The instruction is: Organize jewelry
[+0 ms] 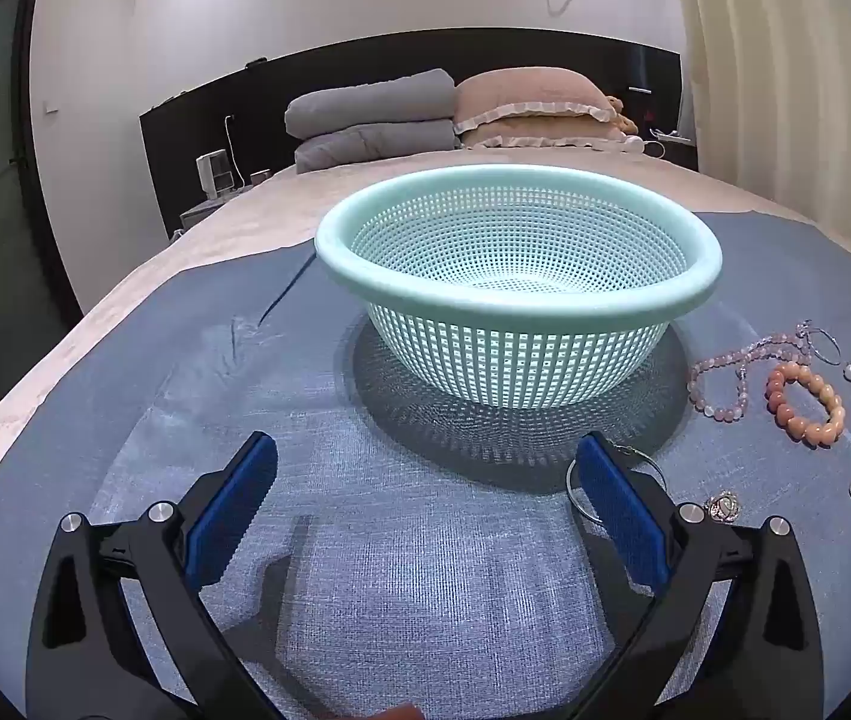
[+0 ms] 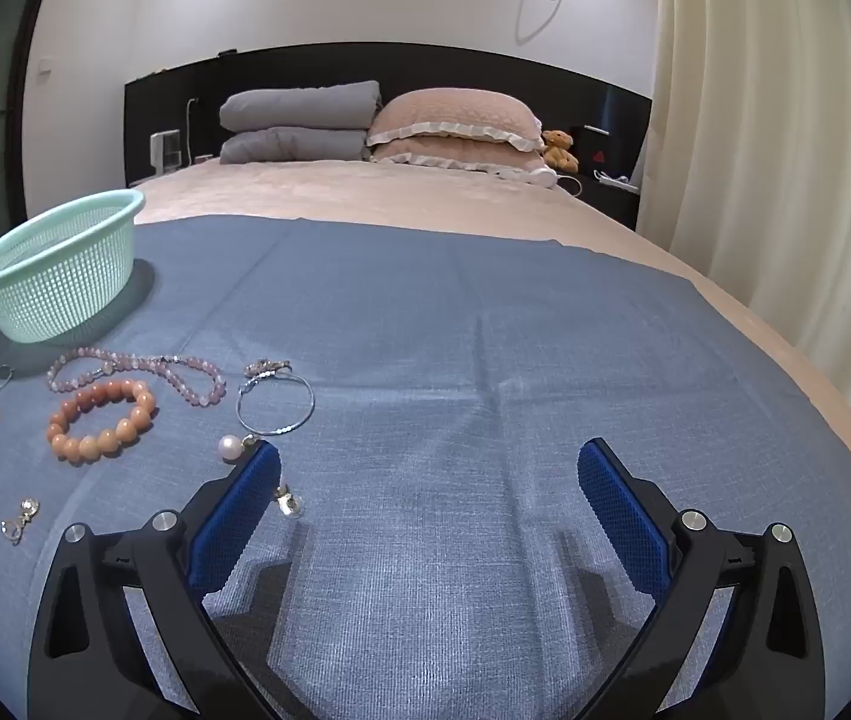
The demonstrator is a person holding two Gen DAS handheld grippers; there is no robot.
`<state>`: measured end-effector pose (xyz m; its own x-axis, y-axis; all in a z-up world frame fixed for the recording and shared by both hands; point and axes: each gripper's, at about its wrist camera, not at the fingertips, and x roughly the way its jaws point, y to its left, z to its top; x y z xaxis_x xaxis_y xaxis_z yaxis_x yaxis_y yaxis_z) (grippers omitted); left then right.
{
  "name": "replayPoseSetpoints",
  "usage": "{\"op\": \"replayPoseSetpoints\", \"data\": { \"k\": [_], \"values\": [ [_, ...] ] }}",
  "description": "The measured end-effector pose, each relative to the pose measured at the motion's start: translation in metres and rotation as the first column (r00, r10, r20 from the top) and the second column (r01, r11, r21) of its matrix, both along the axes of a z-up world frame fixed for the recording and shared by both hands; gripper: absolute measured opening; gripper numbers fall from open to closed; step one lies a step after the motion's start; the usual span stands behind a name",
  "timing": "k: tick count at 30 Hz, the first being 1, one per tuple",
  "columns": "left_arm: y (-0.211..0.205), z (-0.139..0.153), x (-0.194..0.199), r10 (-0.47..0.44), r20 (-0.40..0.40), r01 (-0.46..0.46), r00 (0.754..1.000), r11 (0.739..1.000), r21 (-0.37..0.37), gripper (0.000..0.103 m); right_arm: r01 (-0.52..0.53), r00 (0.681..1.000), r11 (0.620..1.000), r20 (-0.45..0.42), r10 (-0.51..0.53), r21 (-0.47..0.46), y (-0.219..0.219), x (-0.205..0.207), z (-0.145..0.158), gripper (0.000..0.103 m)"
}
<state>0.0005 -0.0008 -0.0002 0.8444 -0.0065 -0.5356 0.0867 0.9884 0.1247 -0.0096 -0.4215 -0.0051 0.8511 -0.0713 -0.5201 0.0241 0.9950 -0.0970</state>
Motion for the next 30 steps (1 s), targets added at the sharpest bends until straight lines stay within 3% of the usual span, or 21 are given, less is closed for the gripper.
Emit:
{"op": "replayPoseSetpoints", "data": {
  "k": [30],
  "values": [
    [0.0, 0.002, -0.001, 0.004, 0.003, -0.004, 1.0, 1.0, -0.011, 0.098, -0.003, 1.0, 1.0, -0.004, 0.003, -0.013, 0.003, -0.001, -0.001, 0.095]
  ]
}}
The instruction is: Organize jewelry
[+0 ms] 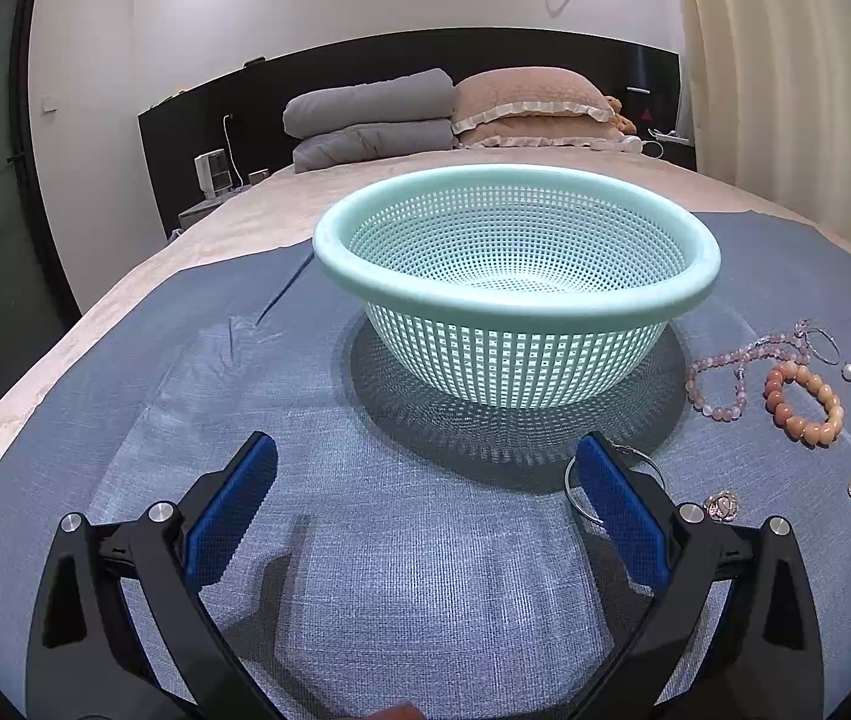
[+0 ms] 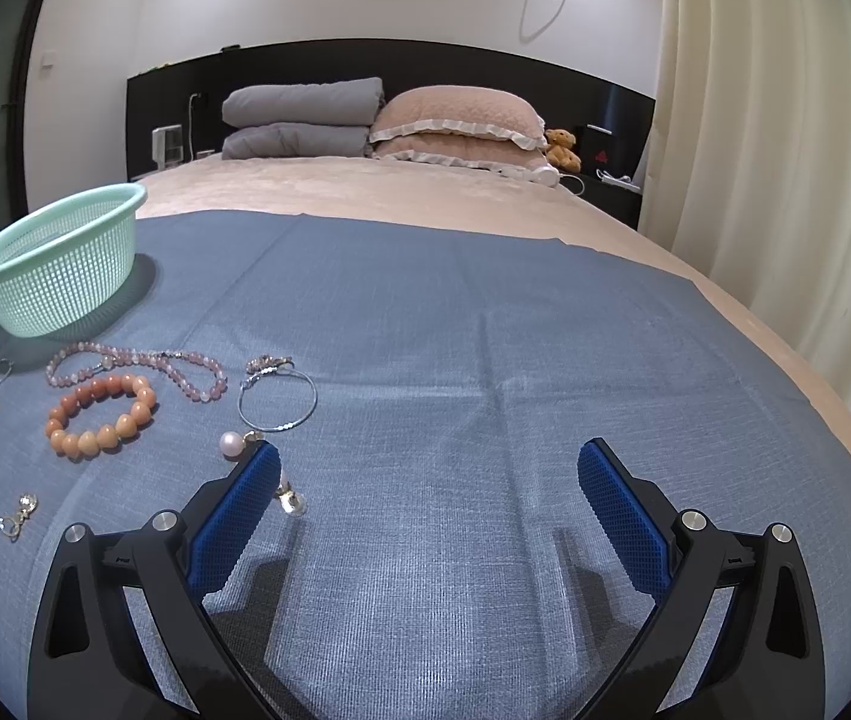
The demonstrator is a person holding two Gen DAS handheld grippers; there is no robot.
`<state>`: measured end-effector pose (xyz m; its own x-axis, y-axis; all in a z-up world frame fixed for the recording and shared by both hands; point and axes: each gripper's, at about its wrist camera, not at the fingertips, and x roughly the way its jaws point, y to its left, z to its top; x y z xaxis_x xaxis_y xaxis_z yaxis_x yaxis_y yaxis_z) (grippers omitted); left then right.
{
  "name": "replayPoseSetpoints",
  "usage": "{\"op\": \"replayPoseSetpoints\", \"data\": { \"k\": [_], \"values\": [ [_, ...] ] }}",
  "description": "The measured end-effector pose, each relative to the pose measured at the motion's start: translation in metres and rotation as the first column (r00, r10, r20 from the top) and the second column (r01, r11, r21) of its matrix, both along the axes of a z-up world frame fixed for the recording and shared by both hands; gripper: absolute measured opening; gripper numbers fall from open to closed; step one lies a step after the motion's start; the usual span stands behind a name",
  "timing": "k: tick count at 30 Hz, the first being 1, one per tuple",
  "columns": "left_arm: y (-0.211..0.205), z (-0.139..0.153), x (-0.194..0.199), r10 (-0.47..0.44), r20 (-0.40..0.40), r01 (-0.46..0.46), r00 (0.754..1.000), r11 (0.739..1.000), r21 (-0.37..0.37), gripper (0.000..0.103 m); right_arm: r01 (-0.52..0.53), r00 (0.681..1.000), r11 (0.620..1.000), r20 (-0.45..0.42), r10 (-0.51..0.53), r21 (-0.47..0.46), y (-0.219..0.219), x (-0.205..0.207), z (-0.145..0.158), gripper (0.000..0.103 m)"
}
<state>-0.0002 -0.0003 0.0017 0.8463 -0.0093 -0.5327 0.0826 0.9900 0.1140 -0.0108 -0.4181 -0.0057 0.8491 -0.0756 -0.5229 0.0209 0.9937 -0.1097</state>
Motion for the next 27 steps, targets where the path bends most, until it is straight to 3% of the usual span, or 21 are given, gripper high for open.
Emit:
{"op": "replayPoseSetpoints", "data": {
  "k": [27],
  "values": [
    [-0.0093, -0.0045, 0.0007, -0.051, -0.027, 0.052, 0.998, 0.999, 0.015, 0.098, -0.032, 0.999, 0.999, -0.021, 0.032, -0.004, 0.0063, 0.0052, -0.0058, 0.095]
  ]
}}
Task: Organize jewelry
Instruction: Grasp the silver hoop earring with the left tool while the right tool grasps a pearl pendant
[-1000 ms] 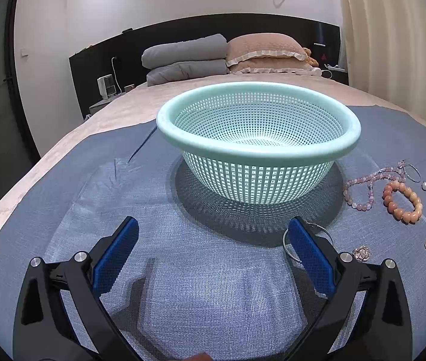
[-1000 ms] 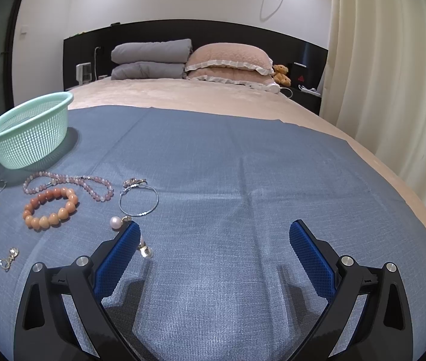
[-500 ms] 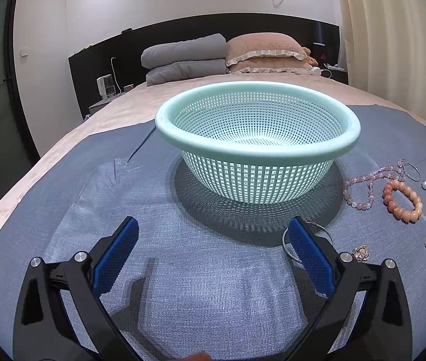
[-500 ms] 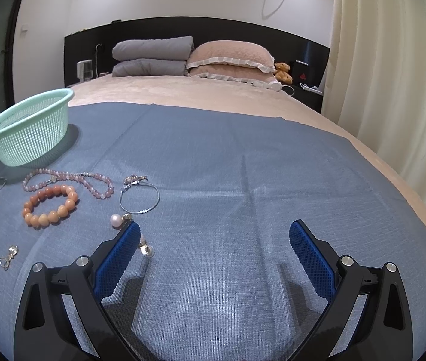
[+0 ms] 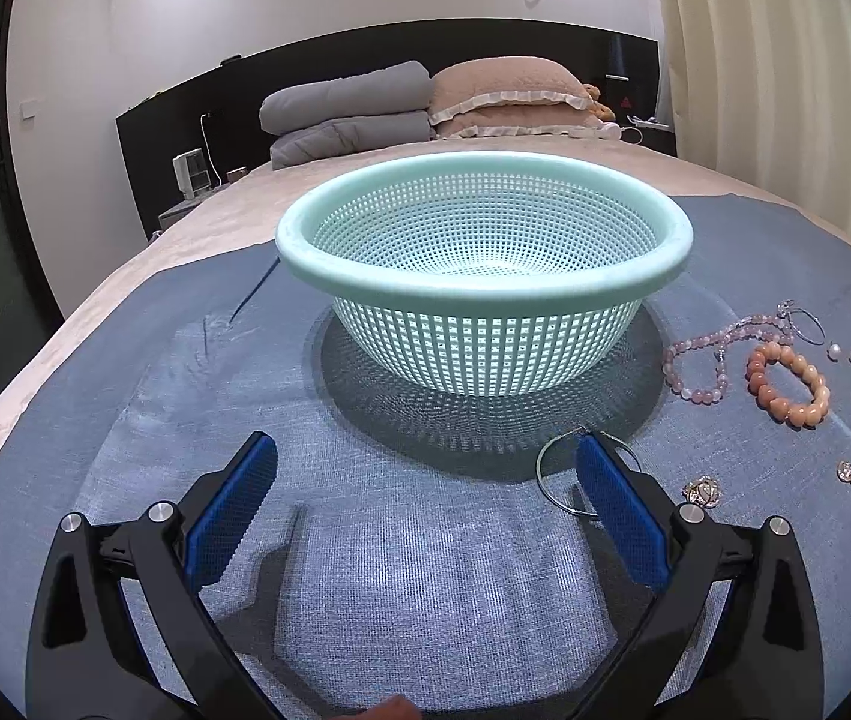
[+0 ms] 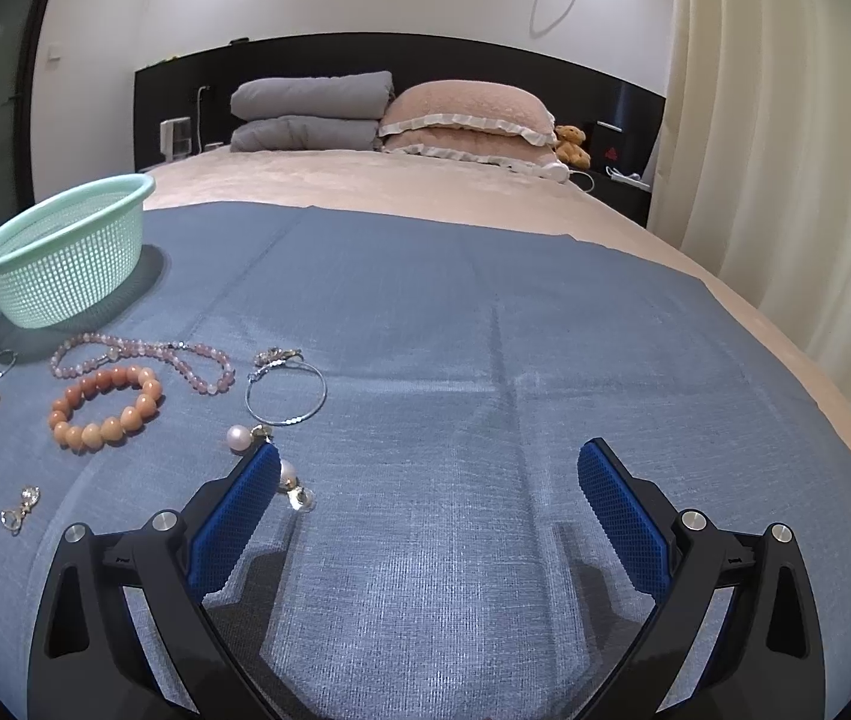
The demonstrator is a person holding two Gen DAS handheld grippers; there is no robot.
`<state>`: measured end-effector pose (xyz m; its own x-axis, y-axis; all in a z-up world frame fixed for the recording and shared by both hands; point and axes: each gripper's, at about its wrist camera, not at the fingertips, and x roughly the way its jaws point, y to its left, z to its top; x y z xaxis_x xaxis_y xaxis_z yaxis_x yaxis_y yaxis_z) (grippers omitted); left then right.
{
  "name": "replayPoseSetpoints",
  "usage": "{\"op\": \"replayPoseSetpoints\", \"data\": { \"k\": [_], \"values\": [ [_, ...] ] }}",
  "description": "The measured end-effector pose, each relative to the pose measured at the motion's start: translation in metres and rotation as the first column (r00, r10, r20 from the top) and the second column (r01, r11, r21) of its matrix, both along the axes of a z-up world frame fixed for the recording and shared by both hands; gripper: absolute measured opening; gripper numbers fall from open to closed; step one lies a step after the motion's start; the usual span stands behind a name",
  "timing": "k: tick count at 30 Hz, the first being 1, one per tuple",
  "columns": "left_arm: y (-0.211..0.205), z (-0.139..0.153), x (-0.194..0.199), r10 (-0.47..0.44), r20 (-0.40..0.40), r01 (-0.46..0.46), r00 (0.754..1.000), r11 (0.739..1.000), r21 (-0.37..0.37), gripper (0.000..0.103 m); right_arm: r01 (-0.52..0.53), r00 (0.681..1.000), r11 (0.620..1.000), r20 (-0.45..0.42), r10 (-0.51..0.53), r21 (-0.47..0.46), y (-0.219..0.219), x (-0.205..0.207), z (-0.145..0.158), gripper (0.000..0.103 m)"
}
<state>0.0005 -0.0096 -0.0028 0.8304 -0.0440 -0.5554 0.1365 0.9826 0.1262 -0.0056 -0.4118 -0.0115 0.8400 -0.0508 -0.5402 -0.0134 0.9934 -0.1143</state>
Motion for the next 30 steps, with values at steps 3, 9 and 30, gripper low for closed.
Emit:
{"op": "replayPoseSetpoints", "data": {
  "k": [3, 9, 30],
  "values": [
    [-0.003, -0.001, -0.001, -0.015, -0.006, 0.015, 1.0, 1.0, 0.011, 0.098, -0.038, 0.999, 0.999, -0.018, 0.037, -0.006, 0.004, 0.002, -0.001, 0.095],
    [-0.007, -0.002, -0.005, -0.057, -0.013, 0.057, 0.998, 0.998, 0.03, 0.098, -0.146, 0.985, 0.988, -0.095, 0.141, -0.045, 0.023, 0.008, -0.004, 0.095],
    [-0.037, 0.013, 0.016, -0.106, -0.163, 0.107, 0.981, 0.994, -0.003, 0.098, -0.106, 0.952, 0.99, -0.279, 0.127, 0.089, 0.035, 0.028, 0.017, 0.094]
  ]
}}
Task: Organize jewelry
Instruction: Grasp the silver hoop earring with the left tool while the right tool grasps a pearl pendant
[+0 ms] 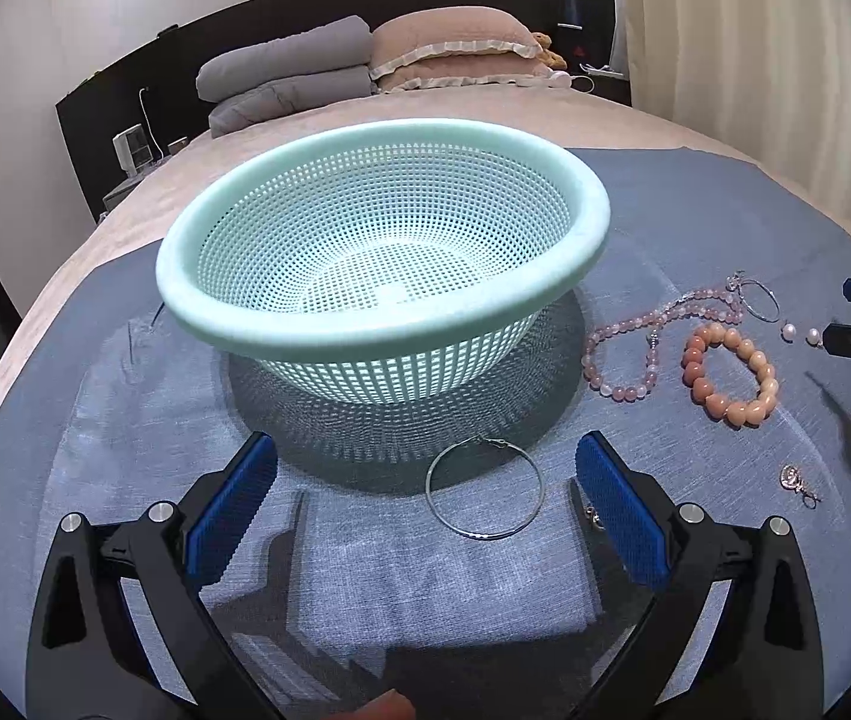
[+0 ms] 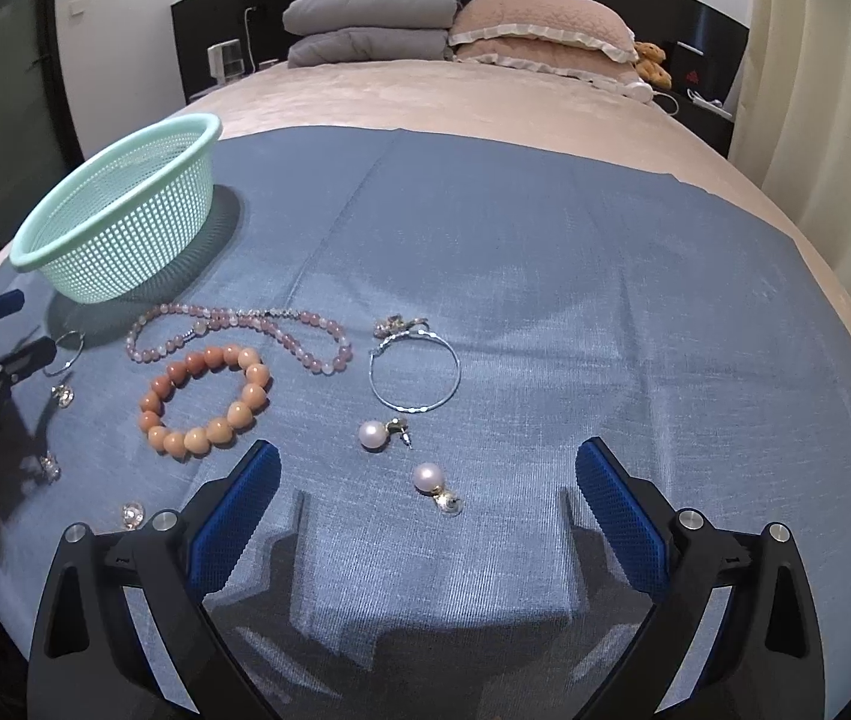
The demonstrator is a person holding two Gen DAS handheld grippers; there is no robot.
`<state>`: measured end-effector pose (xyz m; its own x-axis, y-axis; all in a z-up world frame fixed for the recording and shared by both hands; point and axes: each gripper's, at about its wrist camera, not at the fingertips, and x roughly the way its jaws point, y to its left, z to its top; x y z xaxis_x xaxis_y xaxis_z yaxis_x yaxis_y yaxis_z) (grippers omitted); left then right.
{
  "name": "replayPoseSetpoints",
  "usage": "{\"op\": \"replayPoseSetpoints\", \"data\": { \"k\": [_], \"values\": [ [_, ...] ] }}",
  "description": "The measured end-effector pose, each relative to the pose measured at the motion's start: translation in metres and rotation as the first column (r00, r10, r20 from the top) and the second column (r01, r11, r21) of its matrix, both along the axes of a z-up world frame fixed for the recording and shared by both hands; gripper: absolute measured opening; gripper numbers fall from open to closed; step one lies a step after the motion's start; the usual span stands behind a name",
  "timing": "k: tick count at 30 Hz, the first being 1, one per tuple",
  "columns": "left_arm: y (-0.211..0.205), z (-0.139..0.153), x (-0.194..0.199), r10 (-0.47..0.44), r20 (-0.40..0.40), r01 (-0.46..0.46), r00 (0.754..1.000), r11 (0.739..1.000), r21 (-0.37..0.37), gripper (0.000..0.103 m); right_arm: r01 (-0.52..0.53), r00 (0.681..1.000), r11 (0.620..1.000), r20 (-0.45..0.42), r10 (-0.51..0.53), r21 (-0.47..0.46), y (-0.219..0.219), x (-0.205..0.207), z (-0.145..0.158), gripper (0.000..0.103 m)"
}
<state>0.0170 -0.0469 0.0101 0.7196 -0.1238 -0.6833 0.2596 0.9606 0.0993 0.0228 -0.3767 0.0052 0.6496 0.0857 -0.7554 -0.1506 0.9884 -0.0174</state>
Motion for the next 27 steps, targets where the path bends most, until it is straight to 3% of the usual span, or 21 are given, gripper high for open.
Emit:
{"op": "replayPoseSetpoints", "data": {
  "k": [10, 11, 12, 13, 19, 23, 27],
  "values": [
    [-0.008, -0.017, 0.019, 0.004, -0.078, -0.003, 0.997, 1.0, 0.016, 0.098, -0.014, 1.0, 1.0, -0.028, 0.013, -0.011, 0.0, 0.008, -0.009, 0.093],
    [-0.008, -0.018, 0.019, 0.004, -0.079, -0.004, 0.997, 1.0, 0.007, 0.098, -0.013, 0.999, 1.0, -0.032, 0.012, -0.013, 0.0, 0.009, -0.011, 0.089],
    [-0.006, -0.02, 0.02, 0.006, -0.087, -0.006, 0.996, 1.0, -0.001, 0.098, -0.009, 0.999, 1.0, -0.039, 0.008, -0.016, 0.0, 0.01, -0.015, 0.063],
    [-0.005, -0.021, 0.021, 0.009, -0.094, -0.01, 0.996, 1.0, -0.011, 0.099, 0.0, 0.998, 1.0, -0.055, -0.001, -0.018, -0.002, 0.013, -0.019, 0.051],
    [-0.003, -0.025, 0.018, -0.007, -0.091, 0.006, 0.996, 1.0, -0.017, 0.094, -0.003, 0.999, 1.0, -0.053, 0.003, 0.002, -0.005, 0.013, -0.025, 0.049],
    [-0.006, -0.025, 0.013, -0.036, -0.087, 0.034, 0.996, 0.999, -0.026, 0.081, -0.02, 0.999, 1.0, -0.047, 0.02, 0.011, -0.003, 0.01, -0.025, 0.038],
    [-0.007, -0.025, 0.01, -0.053, -0.089, 0.05, 0.995, 0.998, -0.036, 0.074, -0.026, 0.999, 0.999, -0.041, 0.027, 0.035, -0.001, 0.006, -0.026, 0.025]
  ]
}}
